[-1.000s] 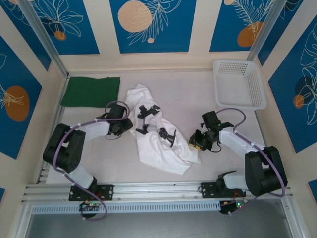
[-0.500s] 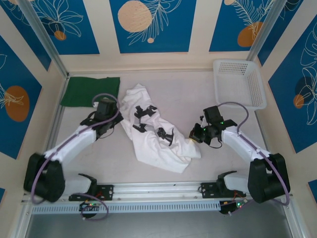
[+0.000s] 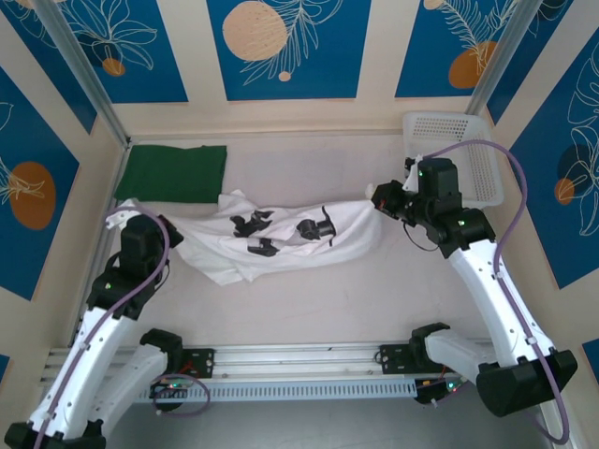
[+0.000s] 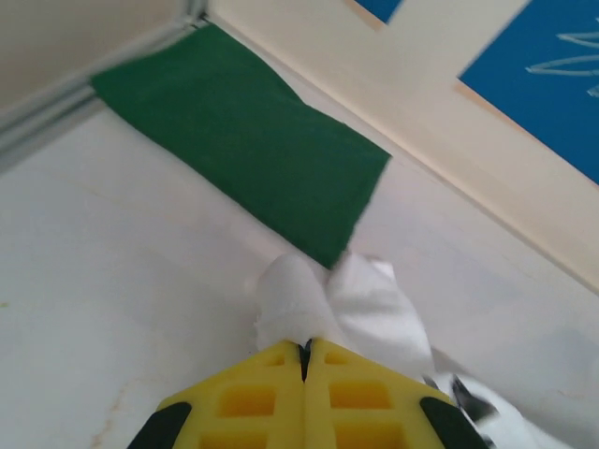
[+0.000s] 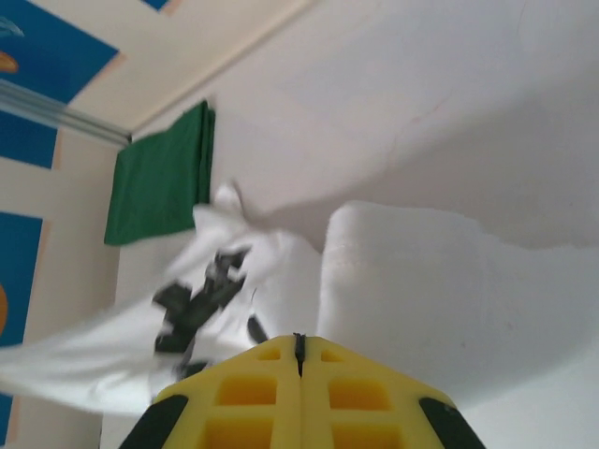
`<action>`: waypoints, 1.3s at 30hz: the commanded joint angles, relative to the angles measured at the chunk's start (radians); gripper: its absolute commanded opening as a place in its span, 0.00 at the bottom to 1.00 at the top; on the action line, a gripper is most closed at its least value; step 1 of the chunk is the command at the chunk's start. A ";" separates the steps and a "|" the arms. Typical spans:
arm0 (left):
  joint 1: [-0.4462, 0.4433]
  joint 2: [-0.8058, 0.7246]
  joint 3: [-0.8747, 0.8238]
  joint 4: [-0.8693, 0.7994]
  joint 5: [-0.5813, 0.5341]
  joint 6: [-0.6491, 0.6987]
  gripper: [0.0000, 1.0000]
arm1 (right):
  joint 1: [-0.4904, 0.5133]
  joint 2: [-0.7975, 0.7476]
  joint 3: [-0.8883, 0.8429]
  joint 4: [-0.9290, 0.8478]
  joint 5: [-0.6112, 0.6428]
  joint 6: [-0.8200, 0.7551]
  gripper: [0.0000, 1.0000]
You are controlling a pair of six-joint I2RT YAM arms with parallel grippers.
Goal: Fold and stack the t-shirts
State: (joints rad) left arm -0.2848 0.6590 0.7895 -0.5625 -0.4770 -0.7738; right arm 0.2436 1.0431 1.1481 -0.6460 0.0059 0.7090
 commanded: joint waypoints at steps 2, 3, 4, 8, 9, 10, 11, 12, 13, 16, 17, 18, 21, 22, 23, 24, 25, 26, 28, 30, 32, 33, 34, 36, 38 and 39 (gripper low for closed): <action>0.030 -0.041 -0.070 -0.079 -0.075 0.004 0.06 | -0.032 0.050 0.045 0.013 0.054 -0.032 0.02; 0.032 -0.046 -0.089 -0.079 -0.081 -0.007 0.09 | -0.033 0.085 0.063 0.002 0.056 -0.034 0.04; 0.034 -0.047 -0.101 -0.077 -0.090 -0.014 0.09 | -0.035 0.117 0.080 -0.010 0.060 -0.039 0.06; 0.058 -0.018 -0.104 -0.060 -0.088 -0.018 0.16 | -0.044 0.314 0.224 -0.118 0.096 -0.091 0.36; 0.064 0.000 -0.095 -0.051 -0.076 -0.010 0.22 | -0.052 0.369 0.262 -0.152 0.093 -0.104 0.40; 0.066 0.021 -0.081 -0.052 -0.069 -0.005 0.34 | -0.060 0.402 0.284 -0.172 0.087 -0.110 0.43; 0.070 0.045 -0.062 -0.062 -0.058 -0.001 0.57 | -0.068 0.424 0.294 -0.186 0.082 -0.108 0.48; 0.070 0.064 -0.043 -0.072 -0.051 0.004 0.70 | -0.078 0.423 0.278 -0.184 0.079 -0.103 0.52; 0.070 0.074 -0.033 -0.072 -0.041 0.015 0.74 | -0.085 0.409 0.244 -0.164 0.071 -0.097 0.56; 0.070 0.088 -0.046 0.029 0.095 0.107 0.99 | -0.089 0.331 0.082 -0.062 0.048 -0.084 0.68; 0.070 0.113 -0.046 0.072 0.181 0.141 1.00 | -0.090 0.319 0.036 -0.038 0.028 -0.089 0.69; 0.070 0.165 -0.032 0.097 0.267 0.163 1.00 | -0.091 0.325 0.004 -0.031 0.017 -0.094 0.69; 0.047 0.390 0.066 0.101 0.432 0.185 1.00 | -0.089 0.393 -0.021 -0.042 -0.008 -0.113 0.69; 0.031 0.457 0.100 0.103 0.458 0.194 1.00 | -0.088 0.420 -0.018 -0.049 -0.018 -0.119 0.69; 0.007 0.534 0.141 0.103 0.468 0.206 1.00 | -0.083 0.451 -0.012 -0.053 -0.021 -0.124 0.69; -0.024 0.602 0.184 0.106 0.447 0.220 1.00 | -0.075 0.482 -0.002 -0.056 -0.008 -0.126 0.69; -0.050 0.661 0.223 0.106 0.416 0.231 1.00 | -0.069 0.507 0.008 -0.062 0.008 -0.126 0.69; -0.069 0.739 0.277 0.096 0.383 0.246 1.00 | -0.059 0.536 0.023 -0.066 0.023 -0.130 0.69; -0.086 0.894 0.405 0.059 0.344 0.268 1.00 | -0.048 0.591 0.051 -0.072 0.041 -0.131 0.68; -0.086 1.080 0.562 -0.008 0.346 0.299 1.00 | -0.040 0.649 0.077 -0.074 0.042 -0.132 0.68; -0.089 1.246 0.710 -0.085 0.367 0.330 1.00 | -0.034 0.698 0.108 -0.083 0.009 -0.140 0.65; -0.092 1.321 0.777 -0.116 0.390 0.343 1.00 | -0.026 0.716 0.121 -0.095 -0.001 -0.145 0.64; -0.095 1.370 0.814 -0.132 0.405 0.355 1.00 | -0.018 0.727 0.128 -0.101 -0.006 -0.152 0.64; -0.103 1.440 0.847 -0.130 0.412 0.360 1.00 | 0.004 0.736 0.132 -0.107 -0.003 -0.168 0.63; -0.108 1.468 0.836 -0.110 0.437 0.360 0.97 | 0.013 0.743 0.127 -0.106 -0.012 -0.178 0.57; -0.108 1.471 0.824 -0.095 0.458 0.357 0.93 | 0.010 0.747 0.123 -0.104 -0.026 -0.179 0.53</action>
State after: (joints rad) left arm -0.3832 2.1220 1.6108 -0.5930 -0.0769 -0.4496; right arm 0.2443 1.7836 1.2533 -0.7139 0.0235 0.5602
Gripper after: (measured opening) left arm 0.956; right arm 0.557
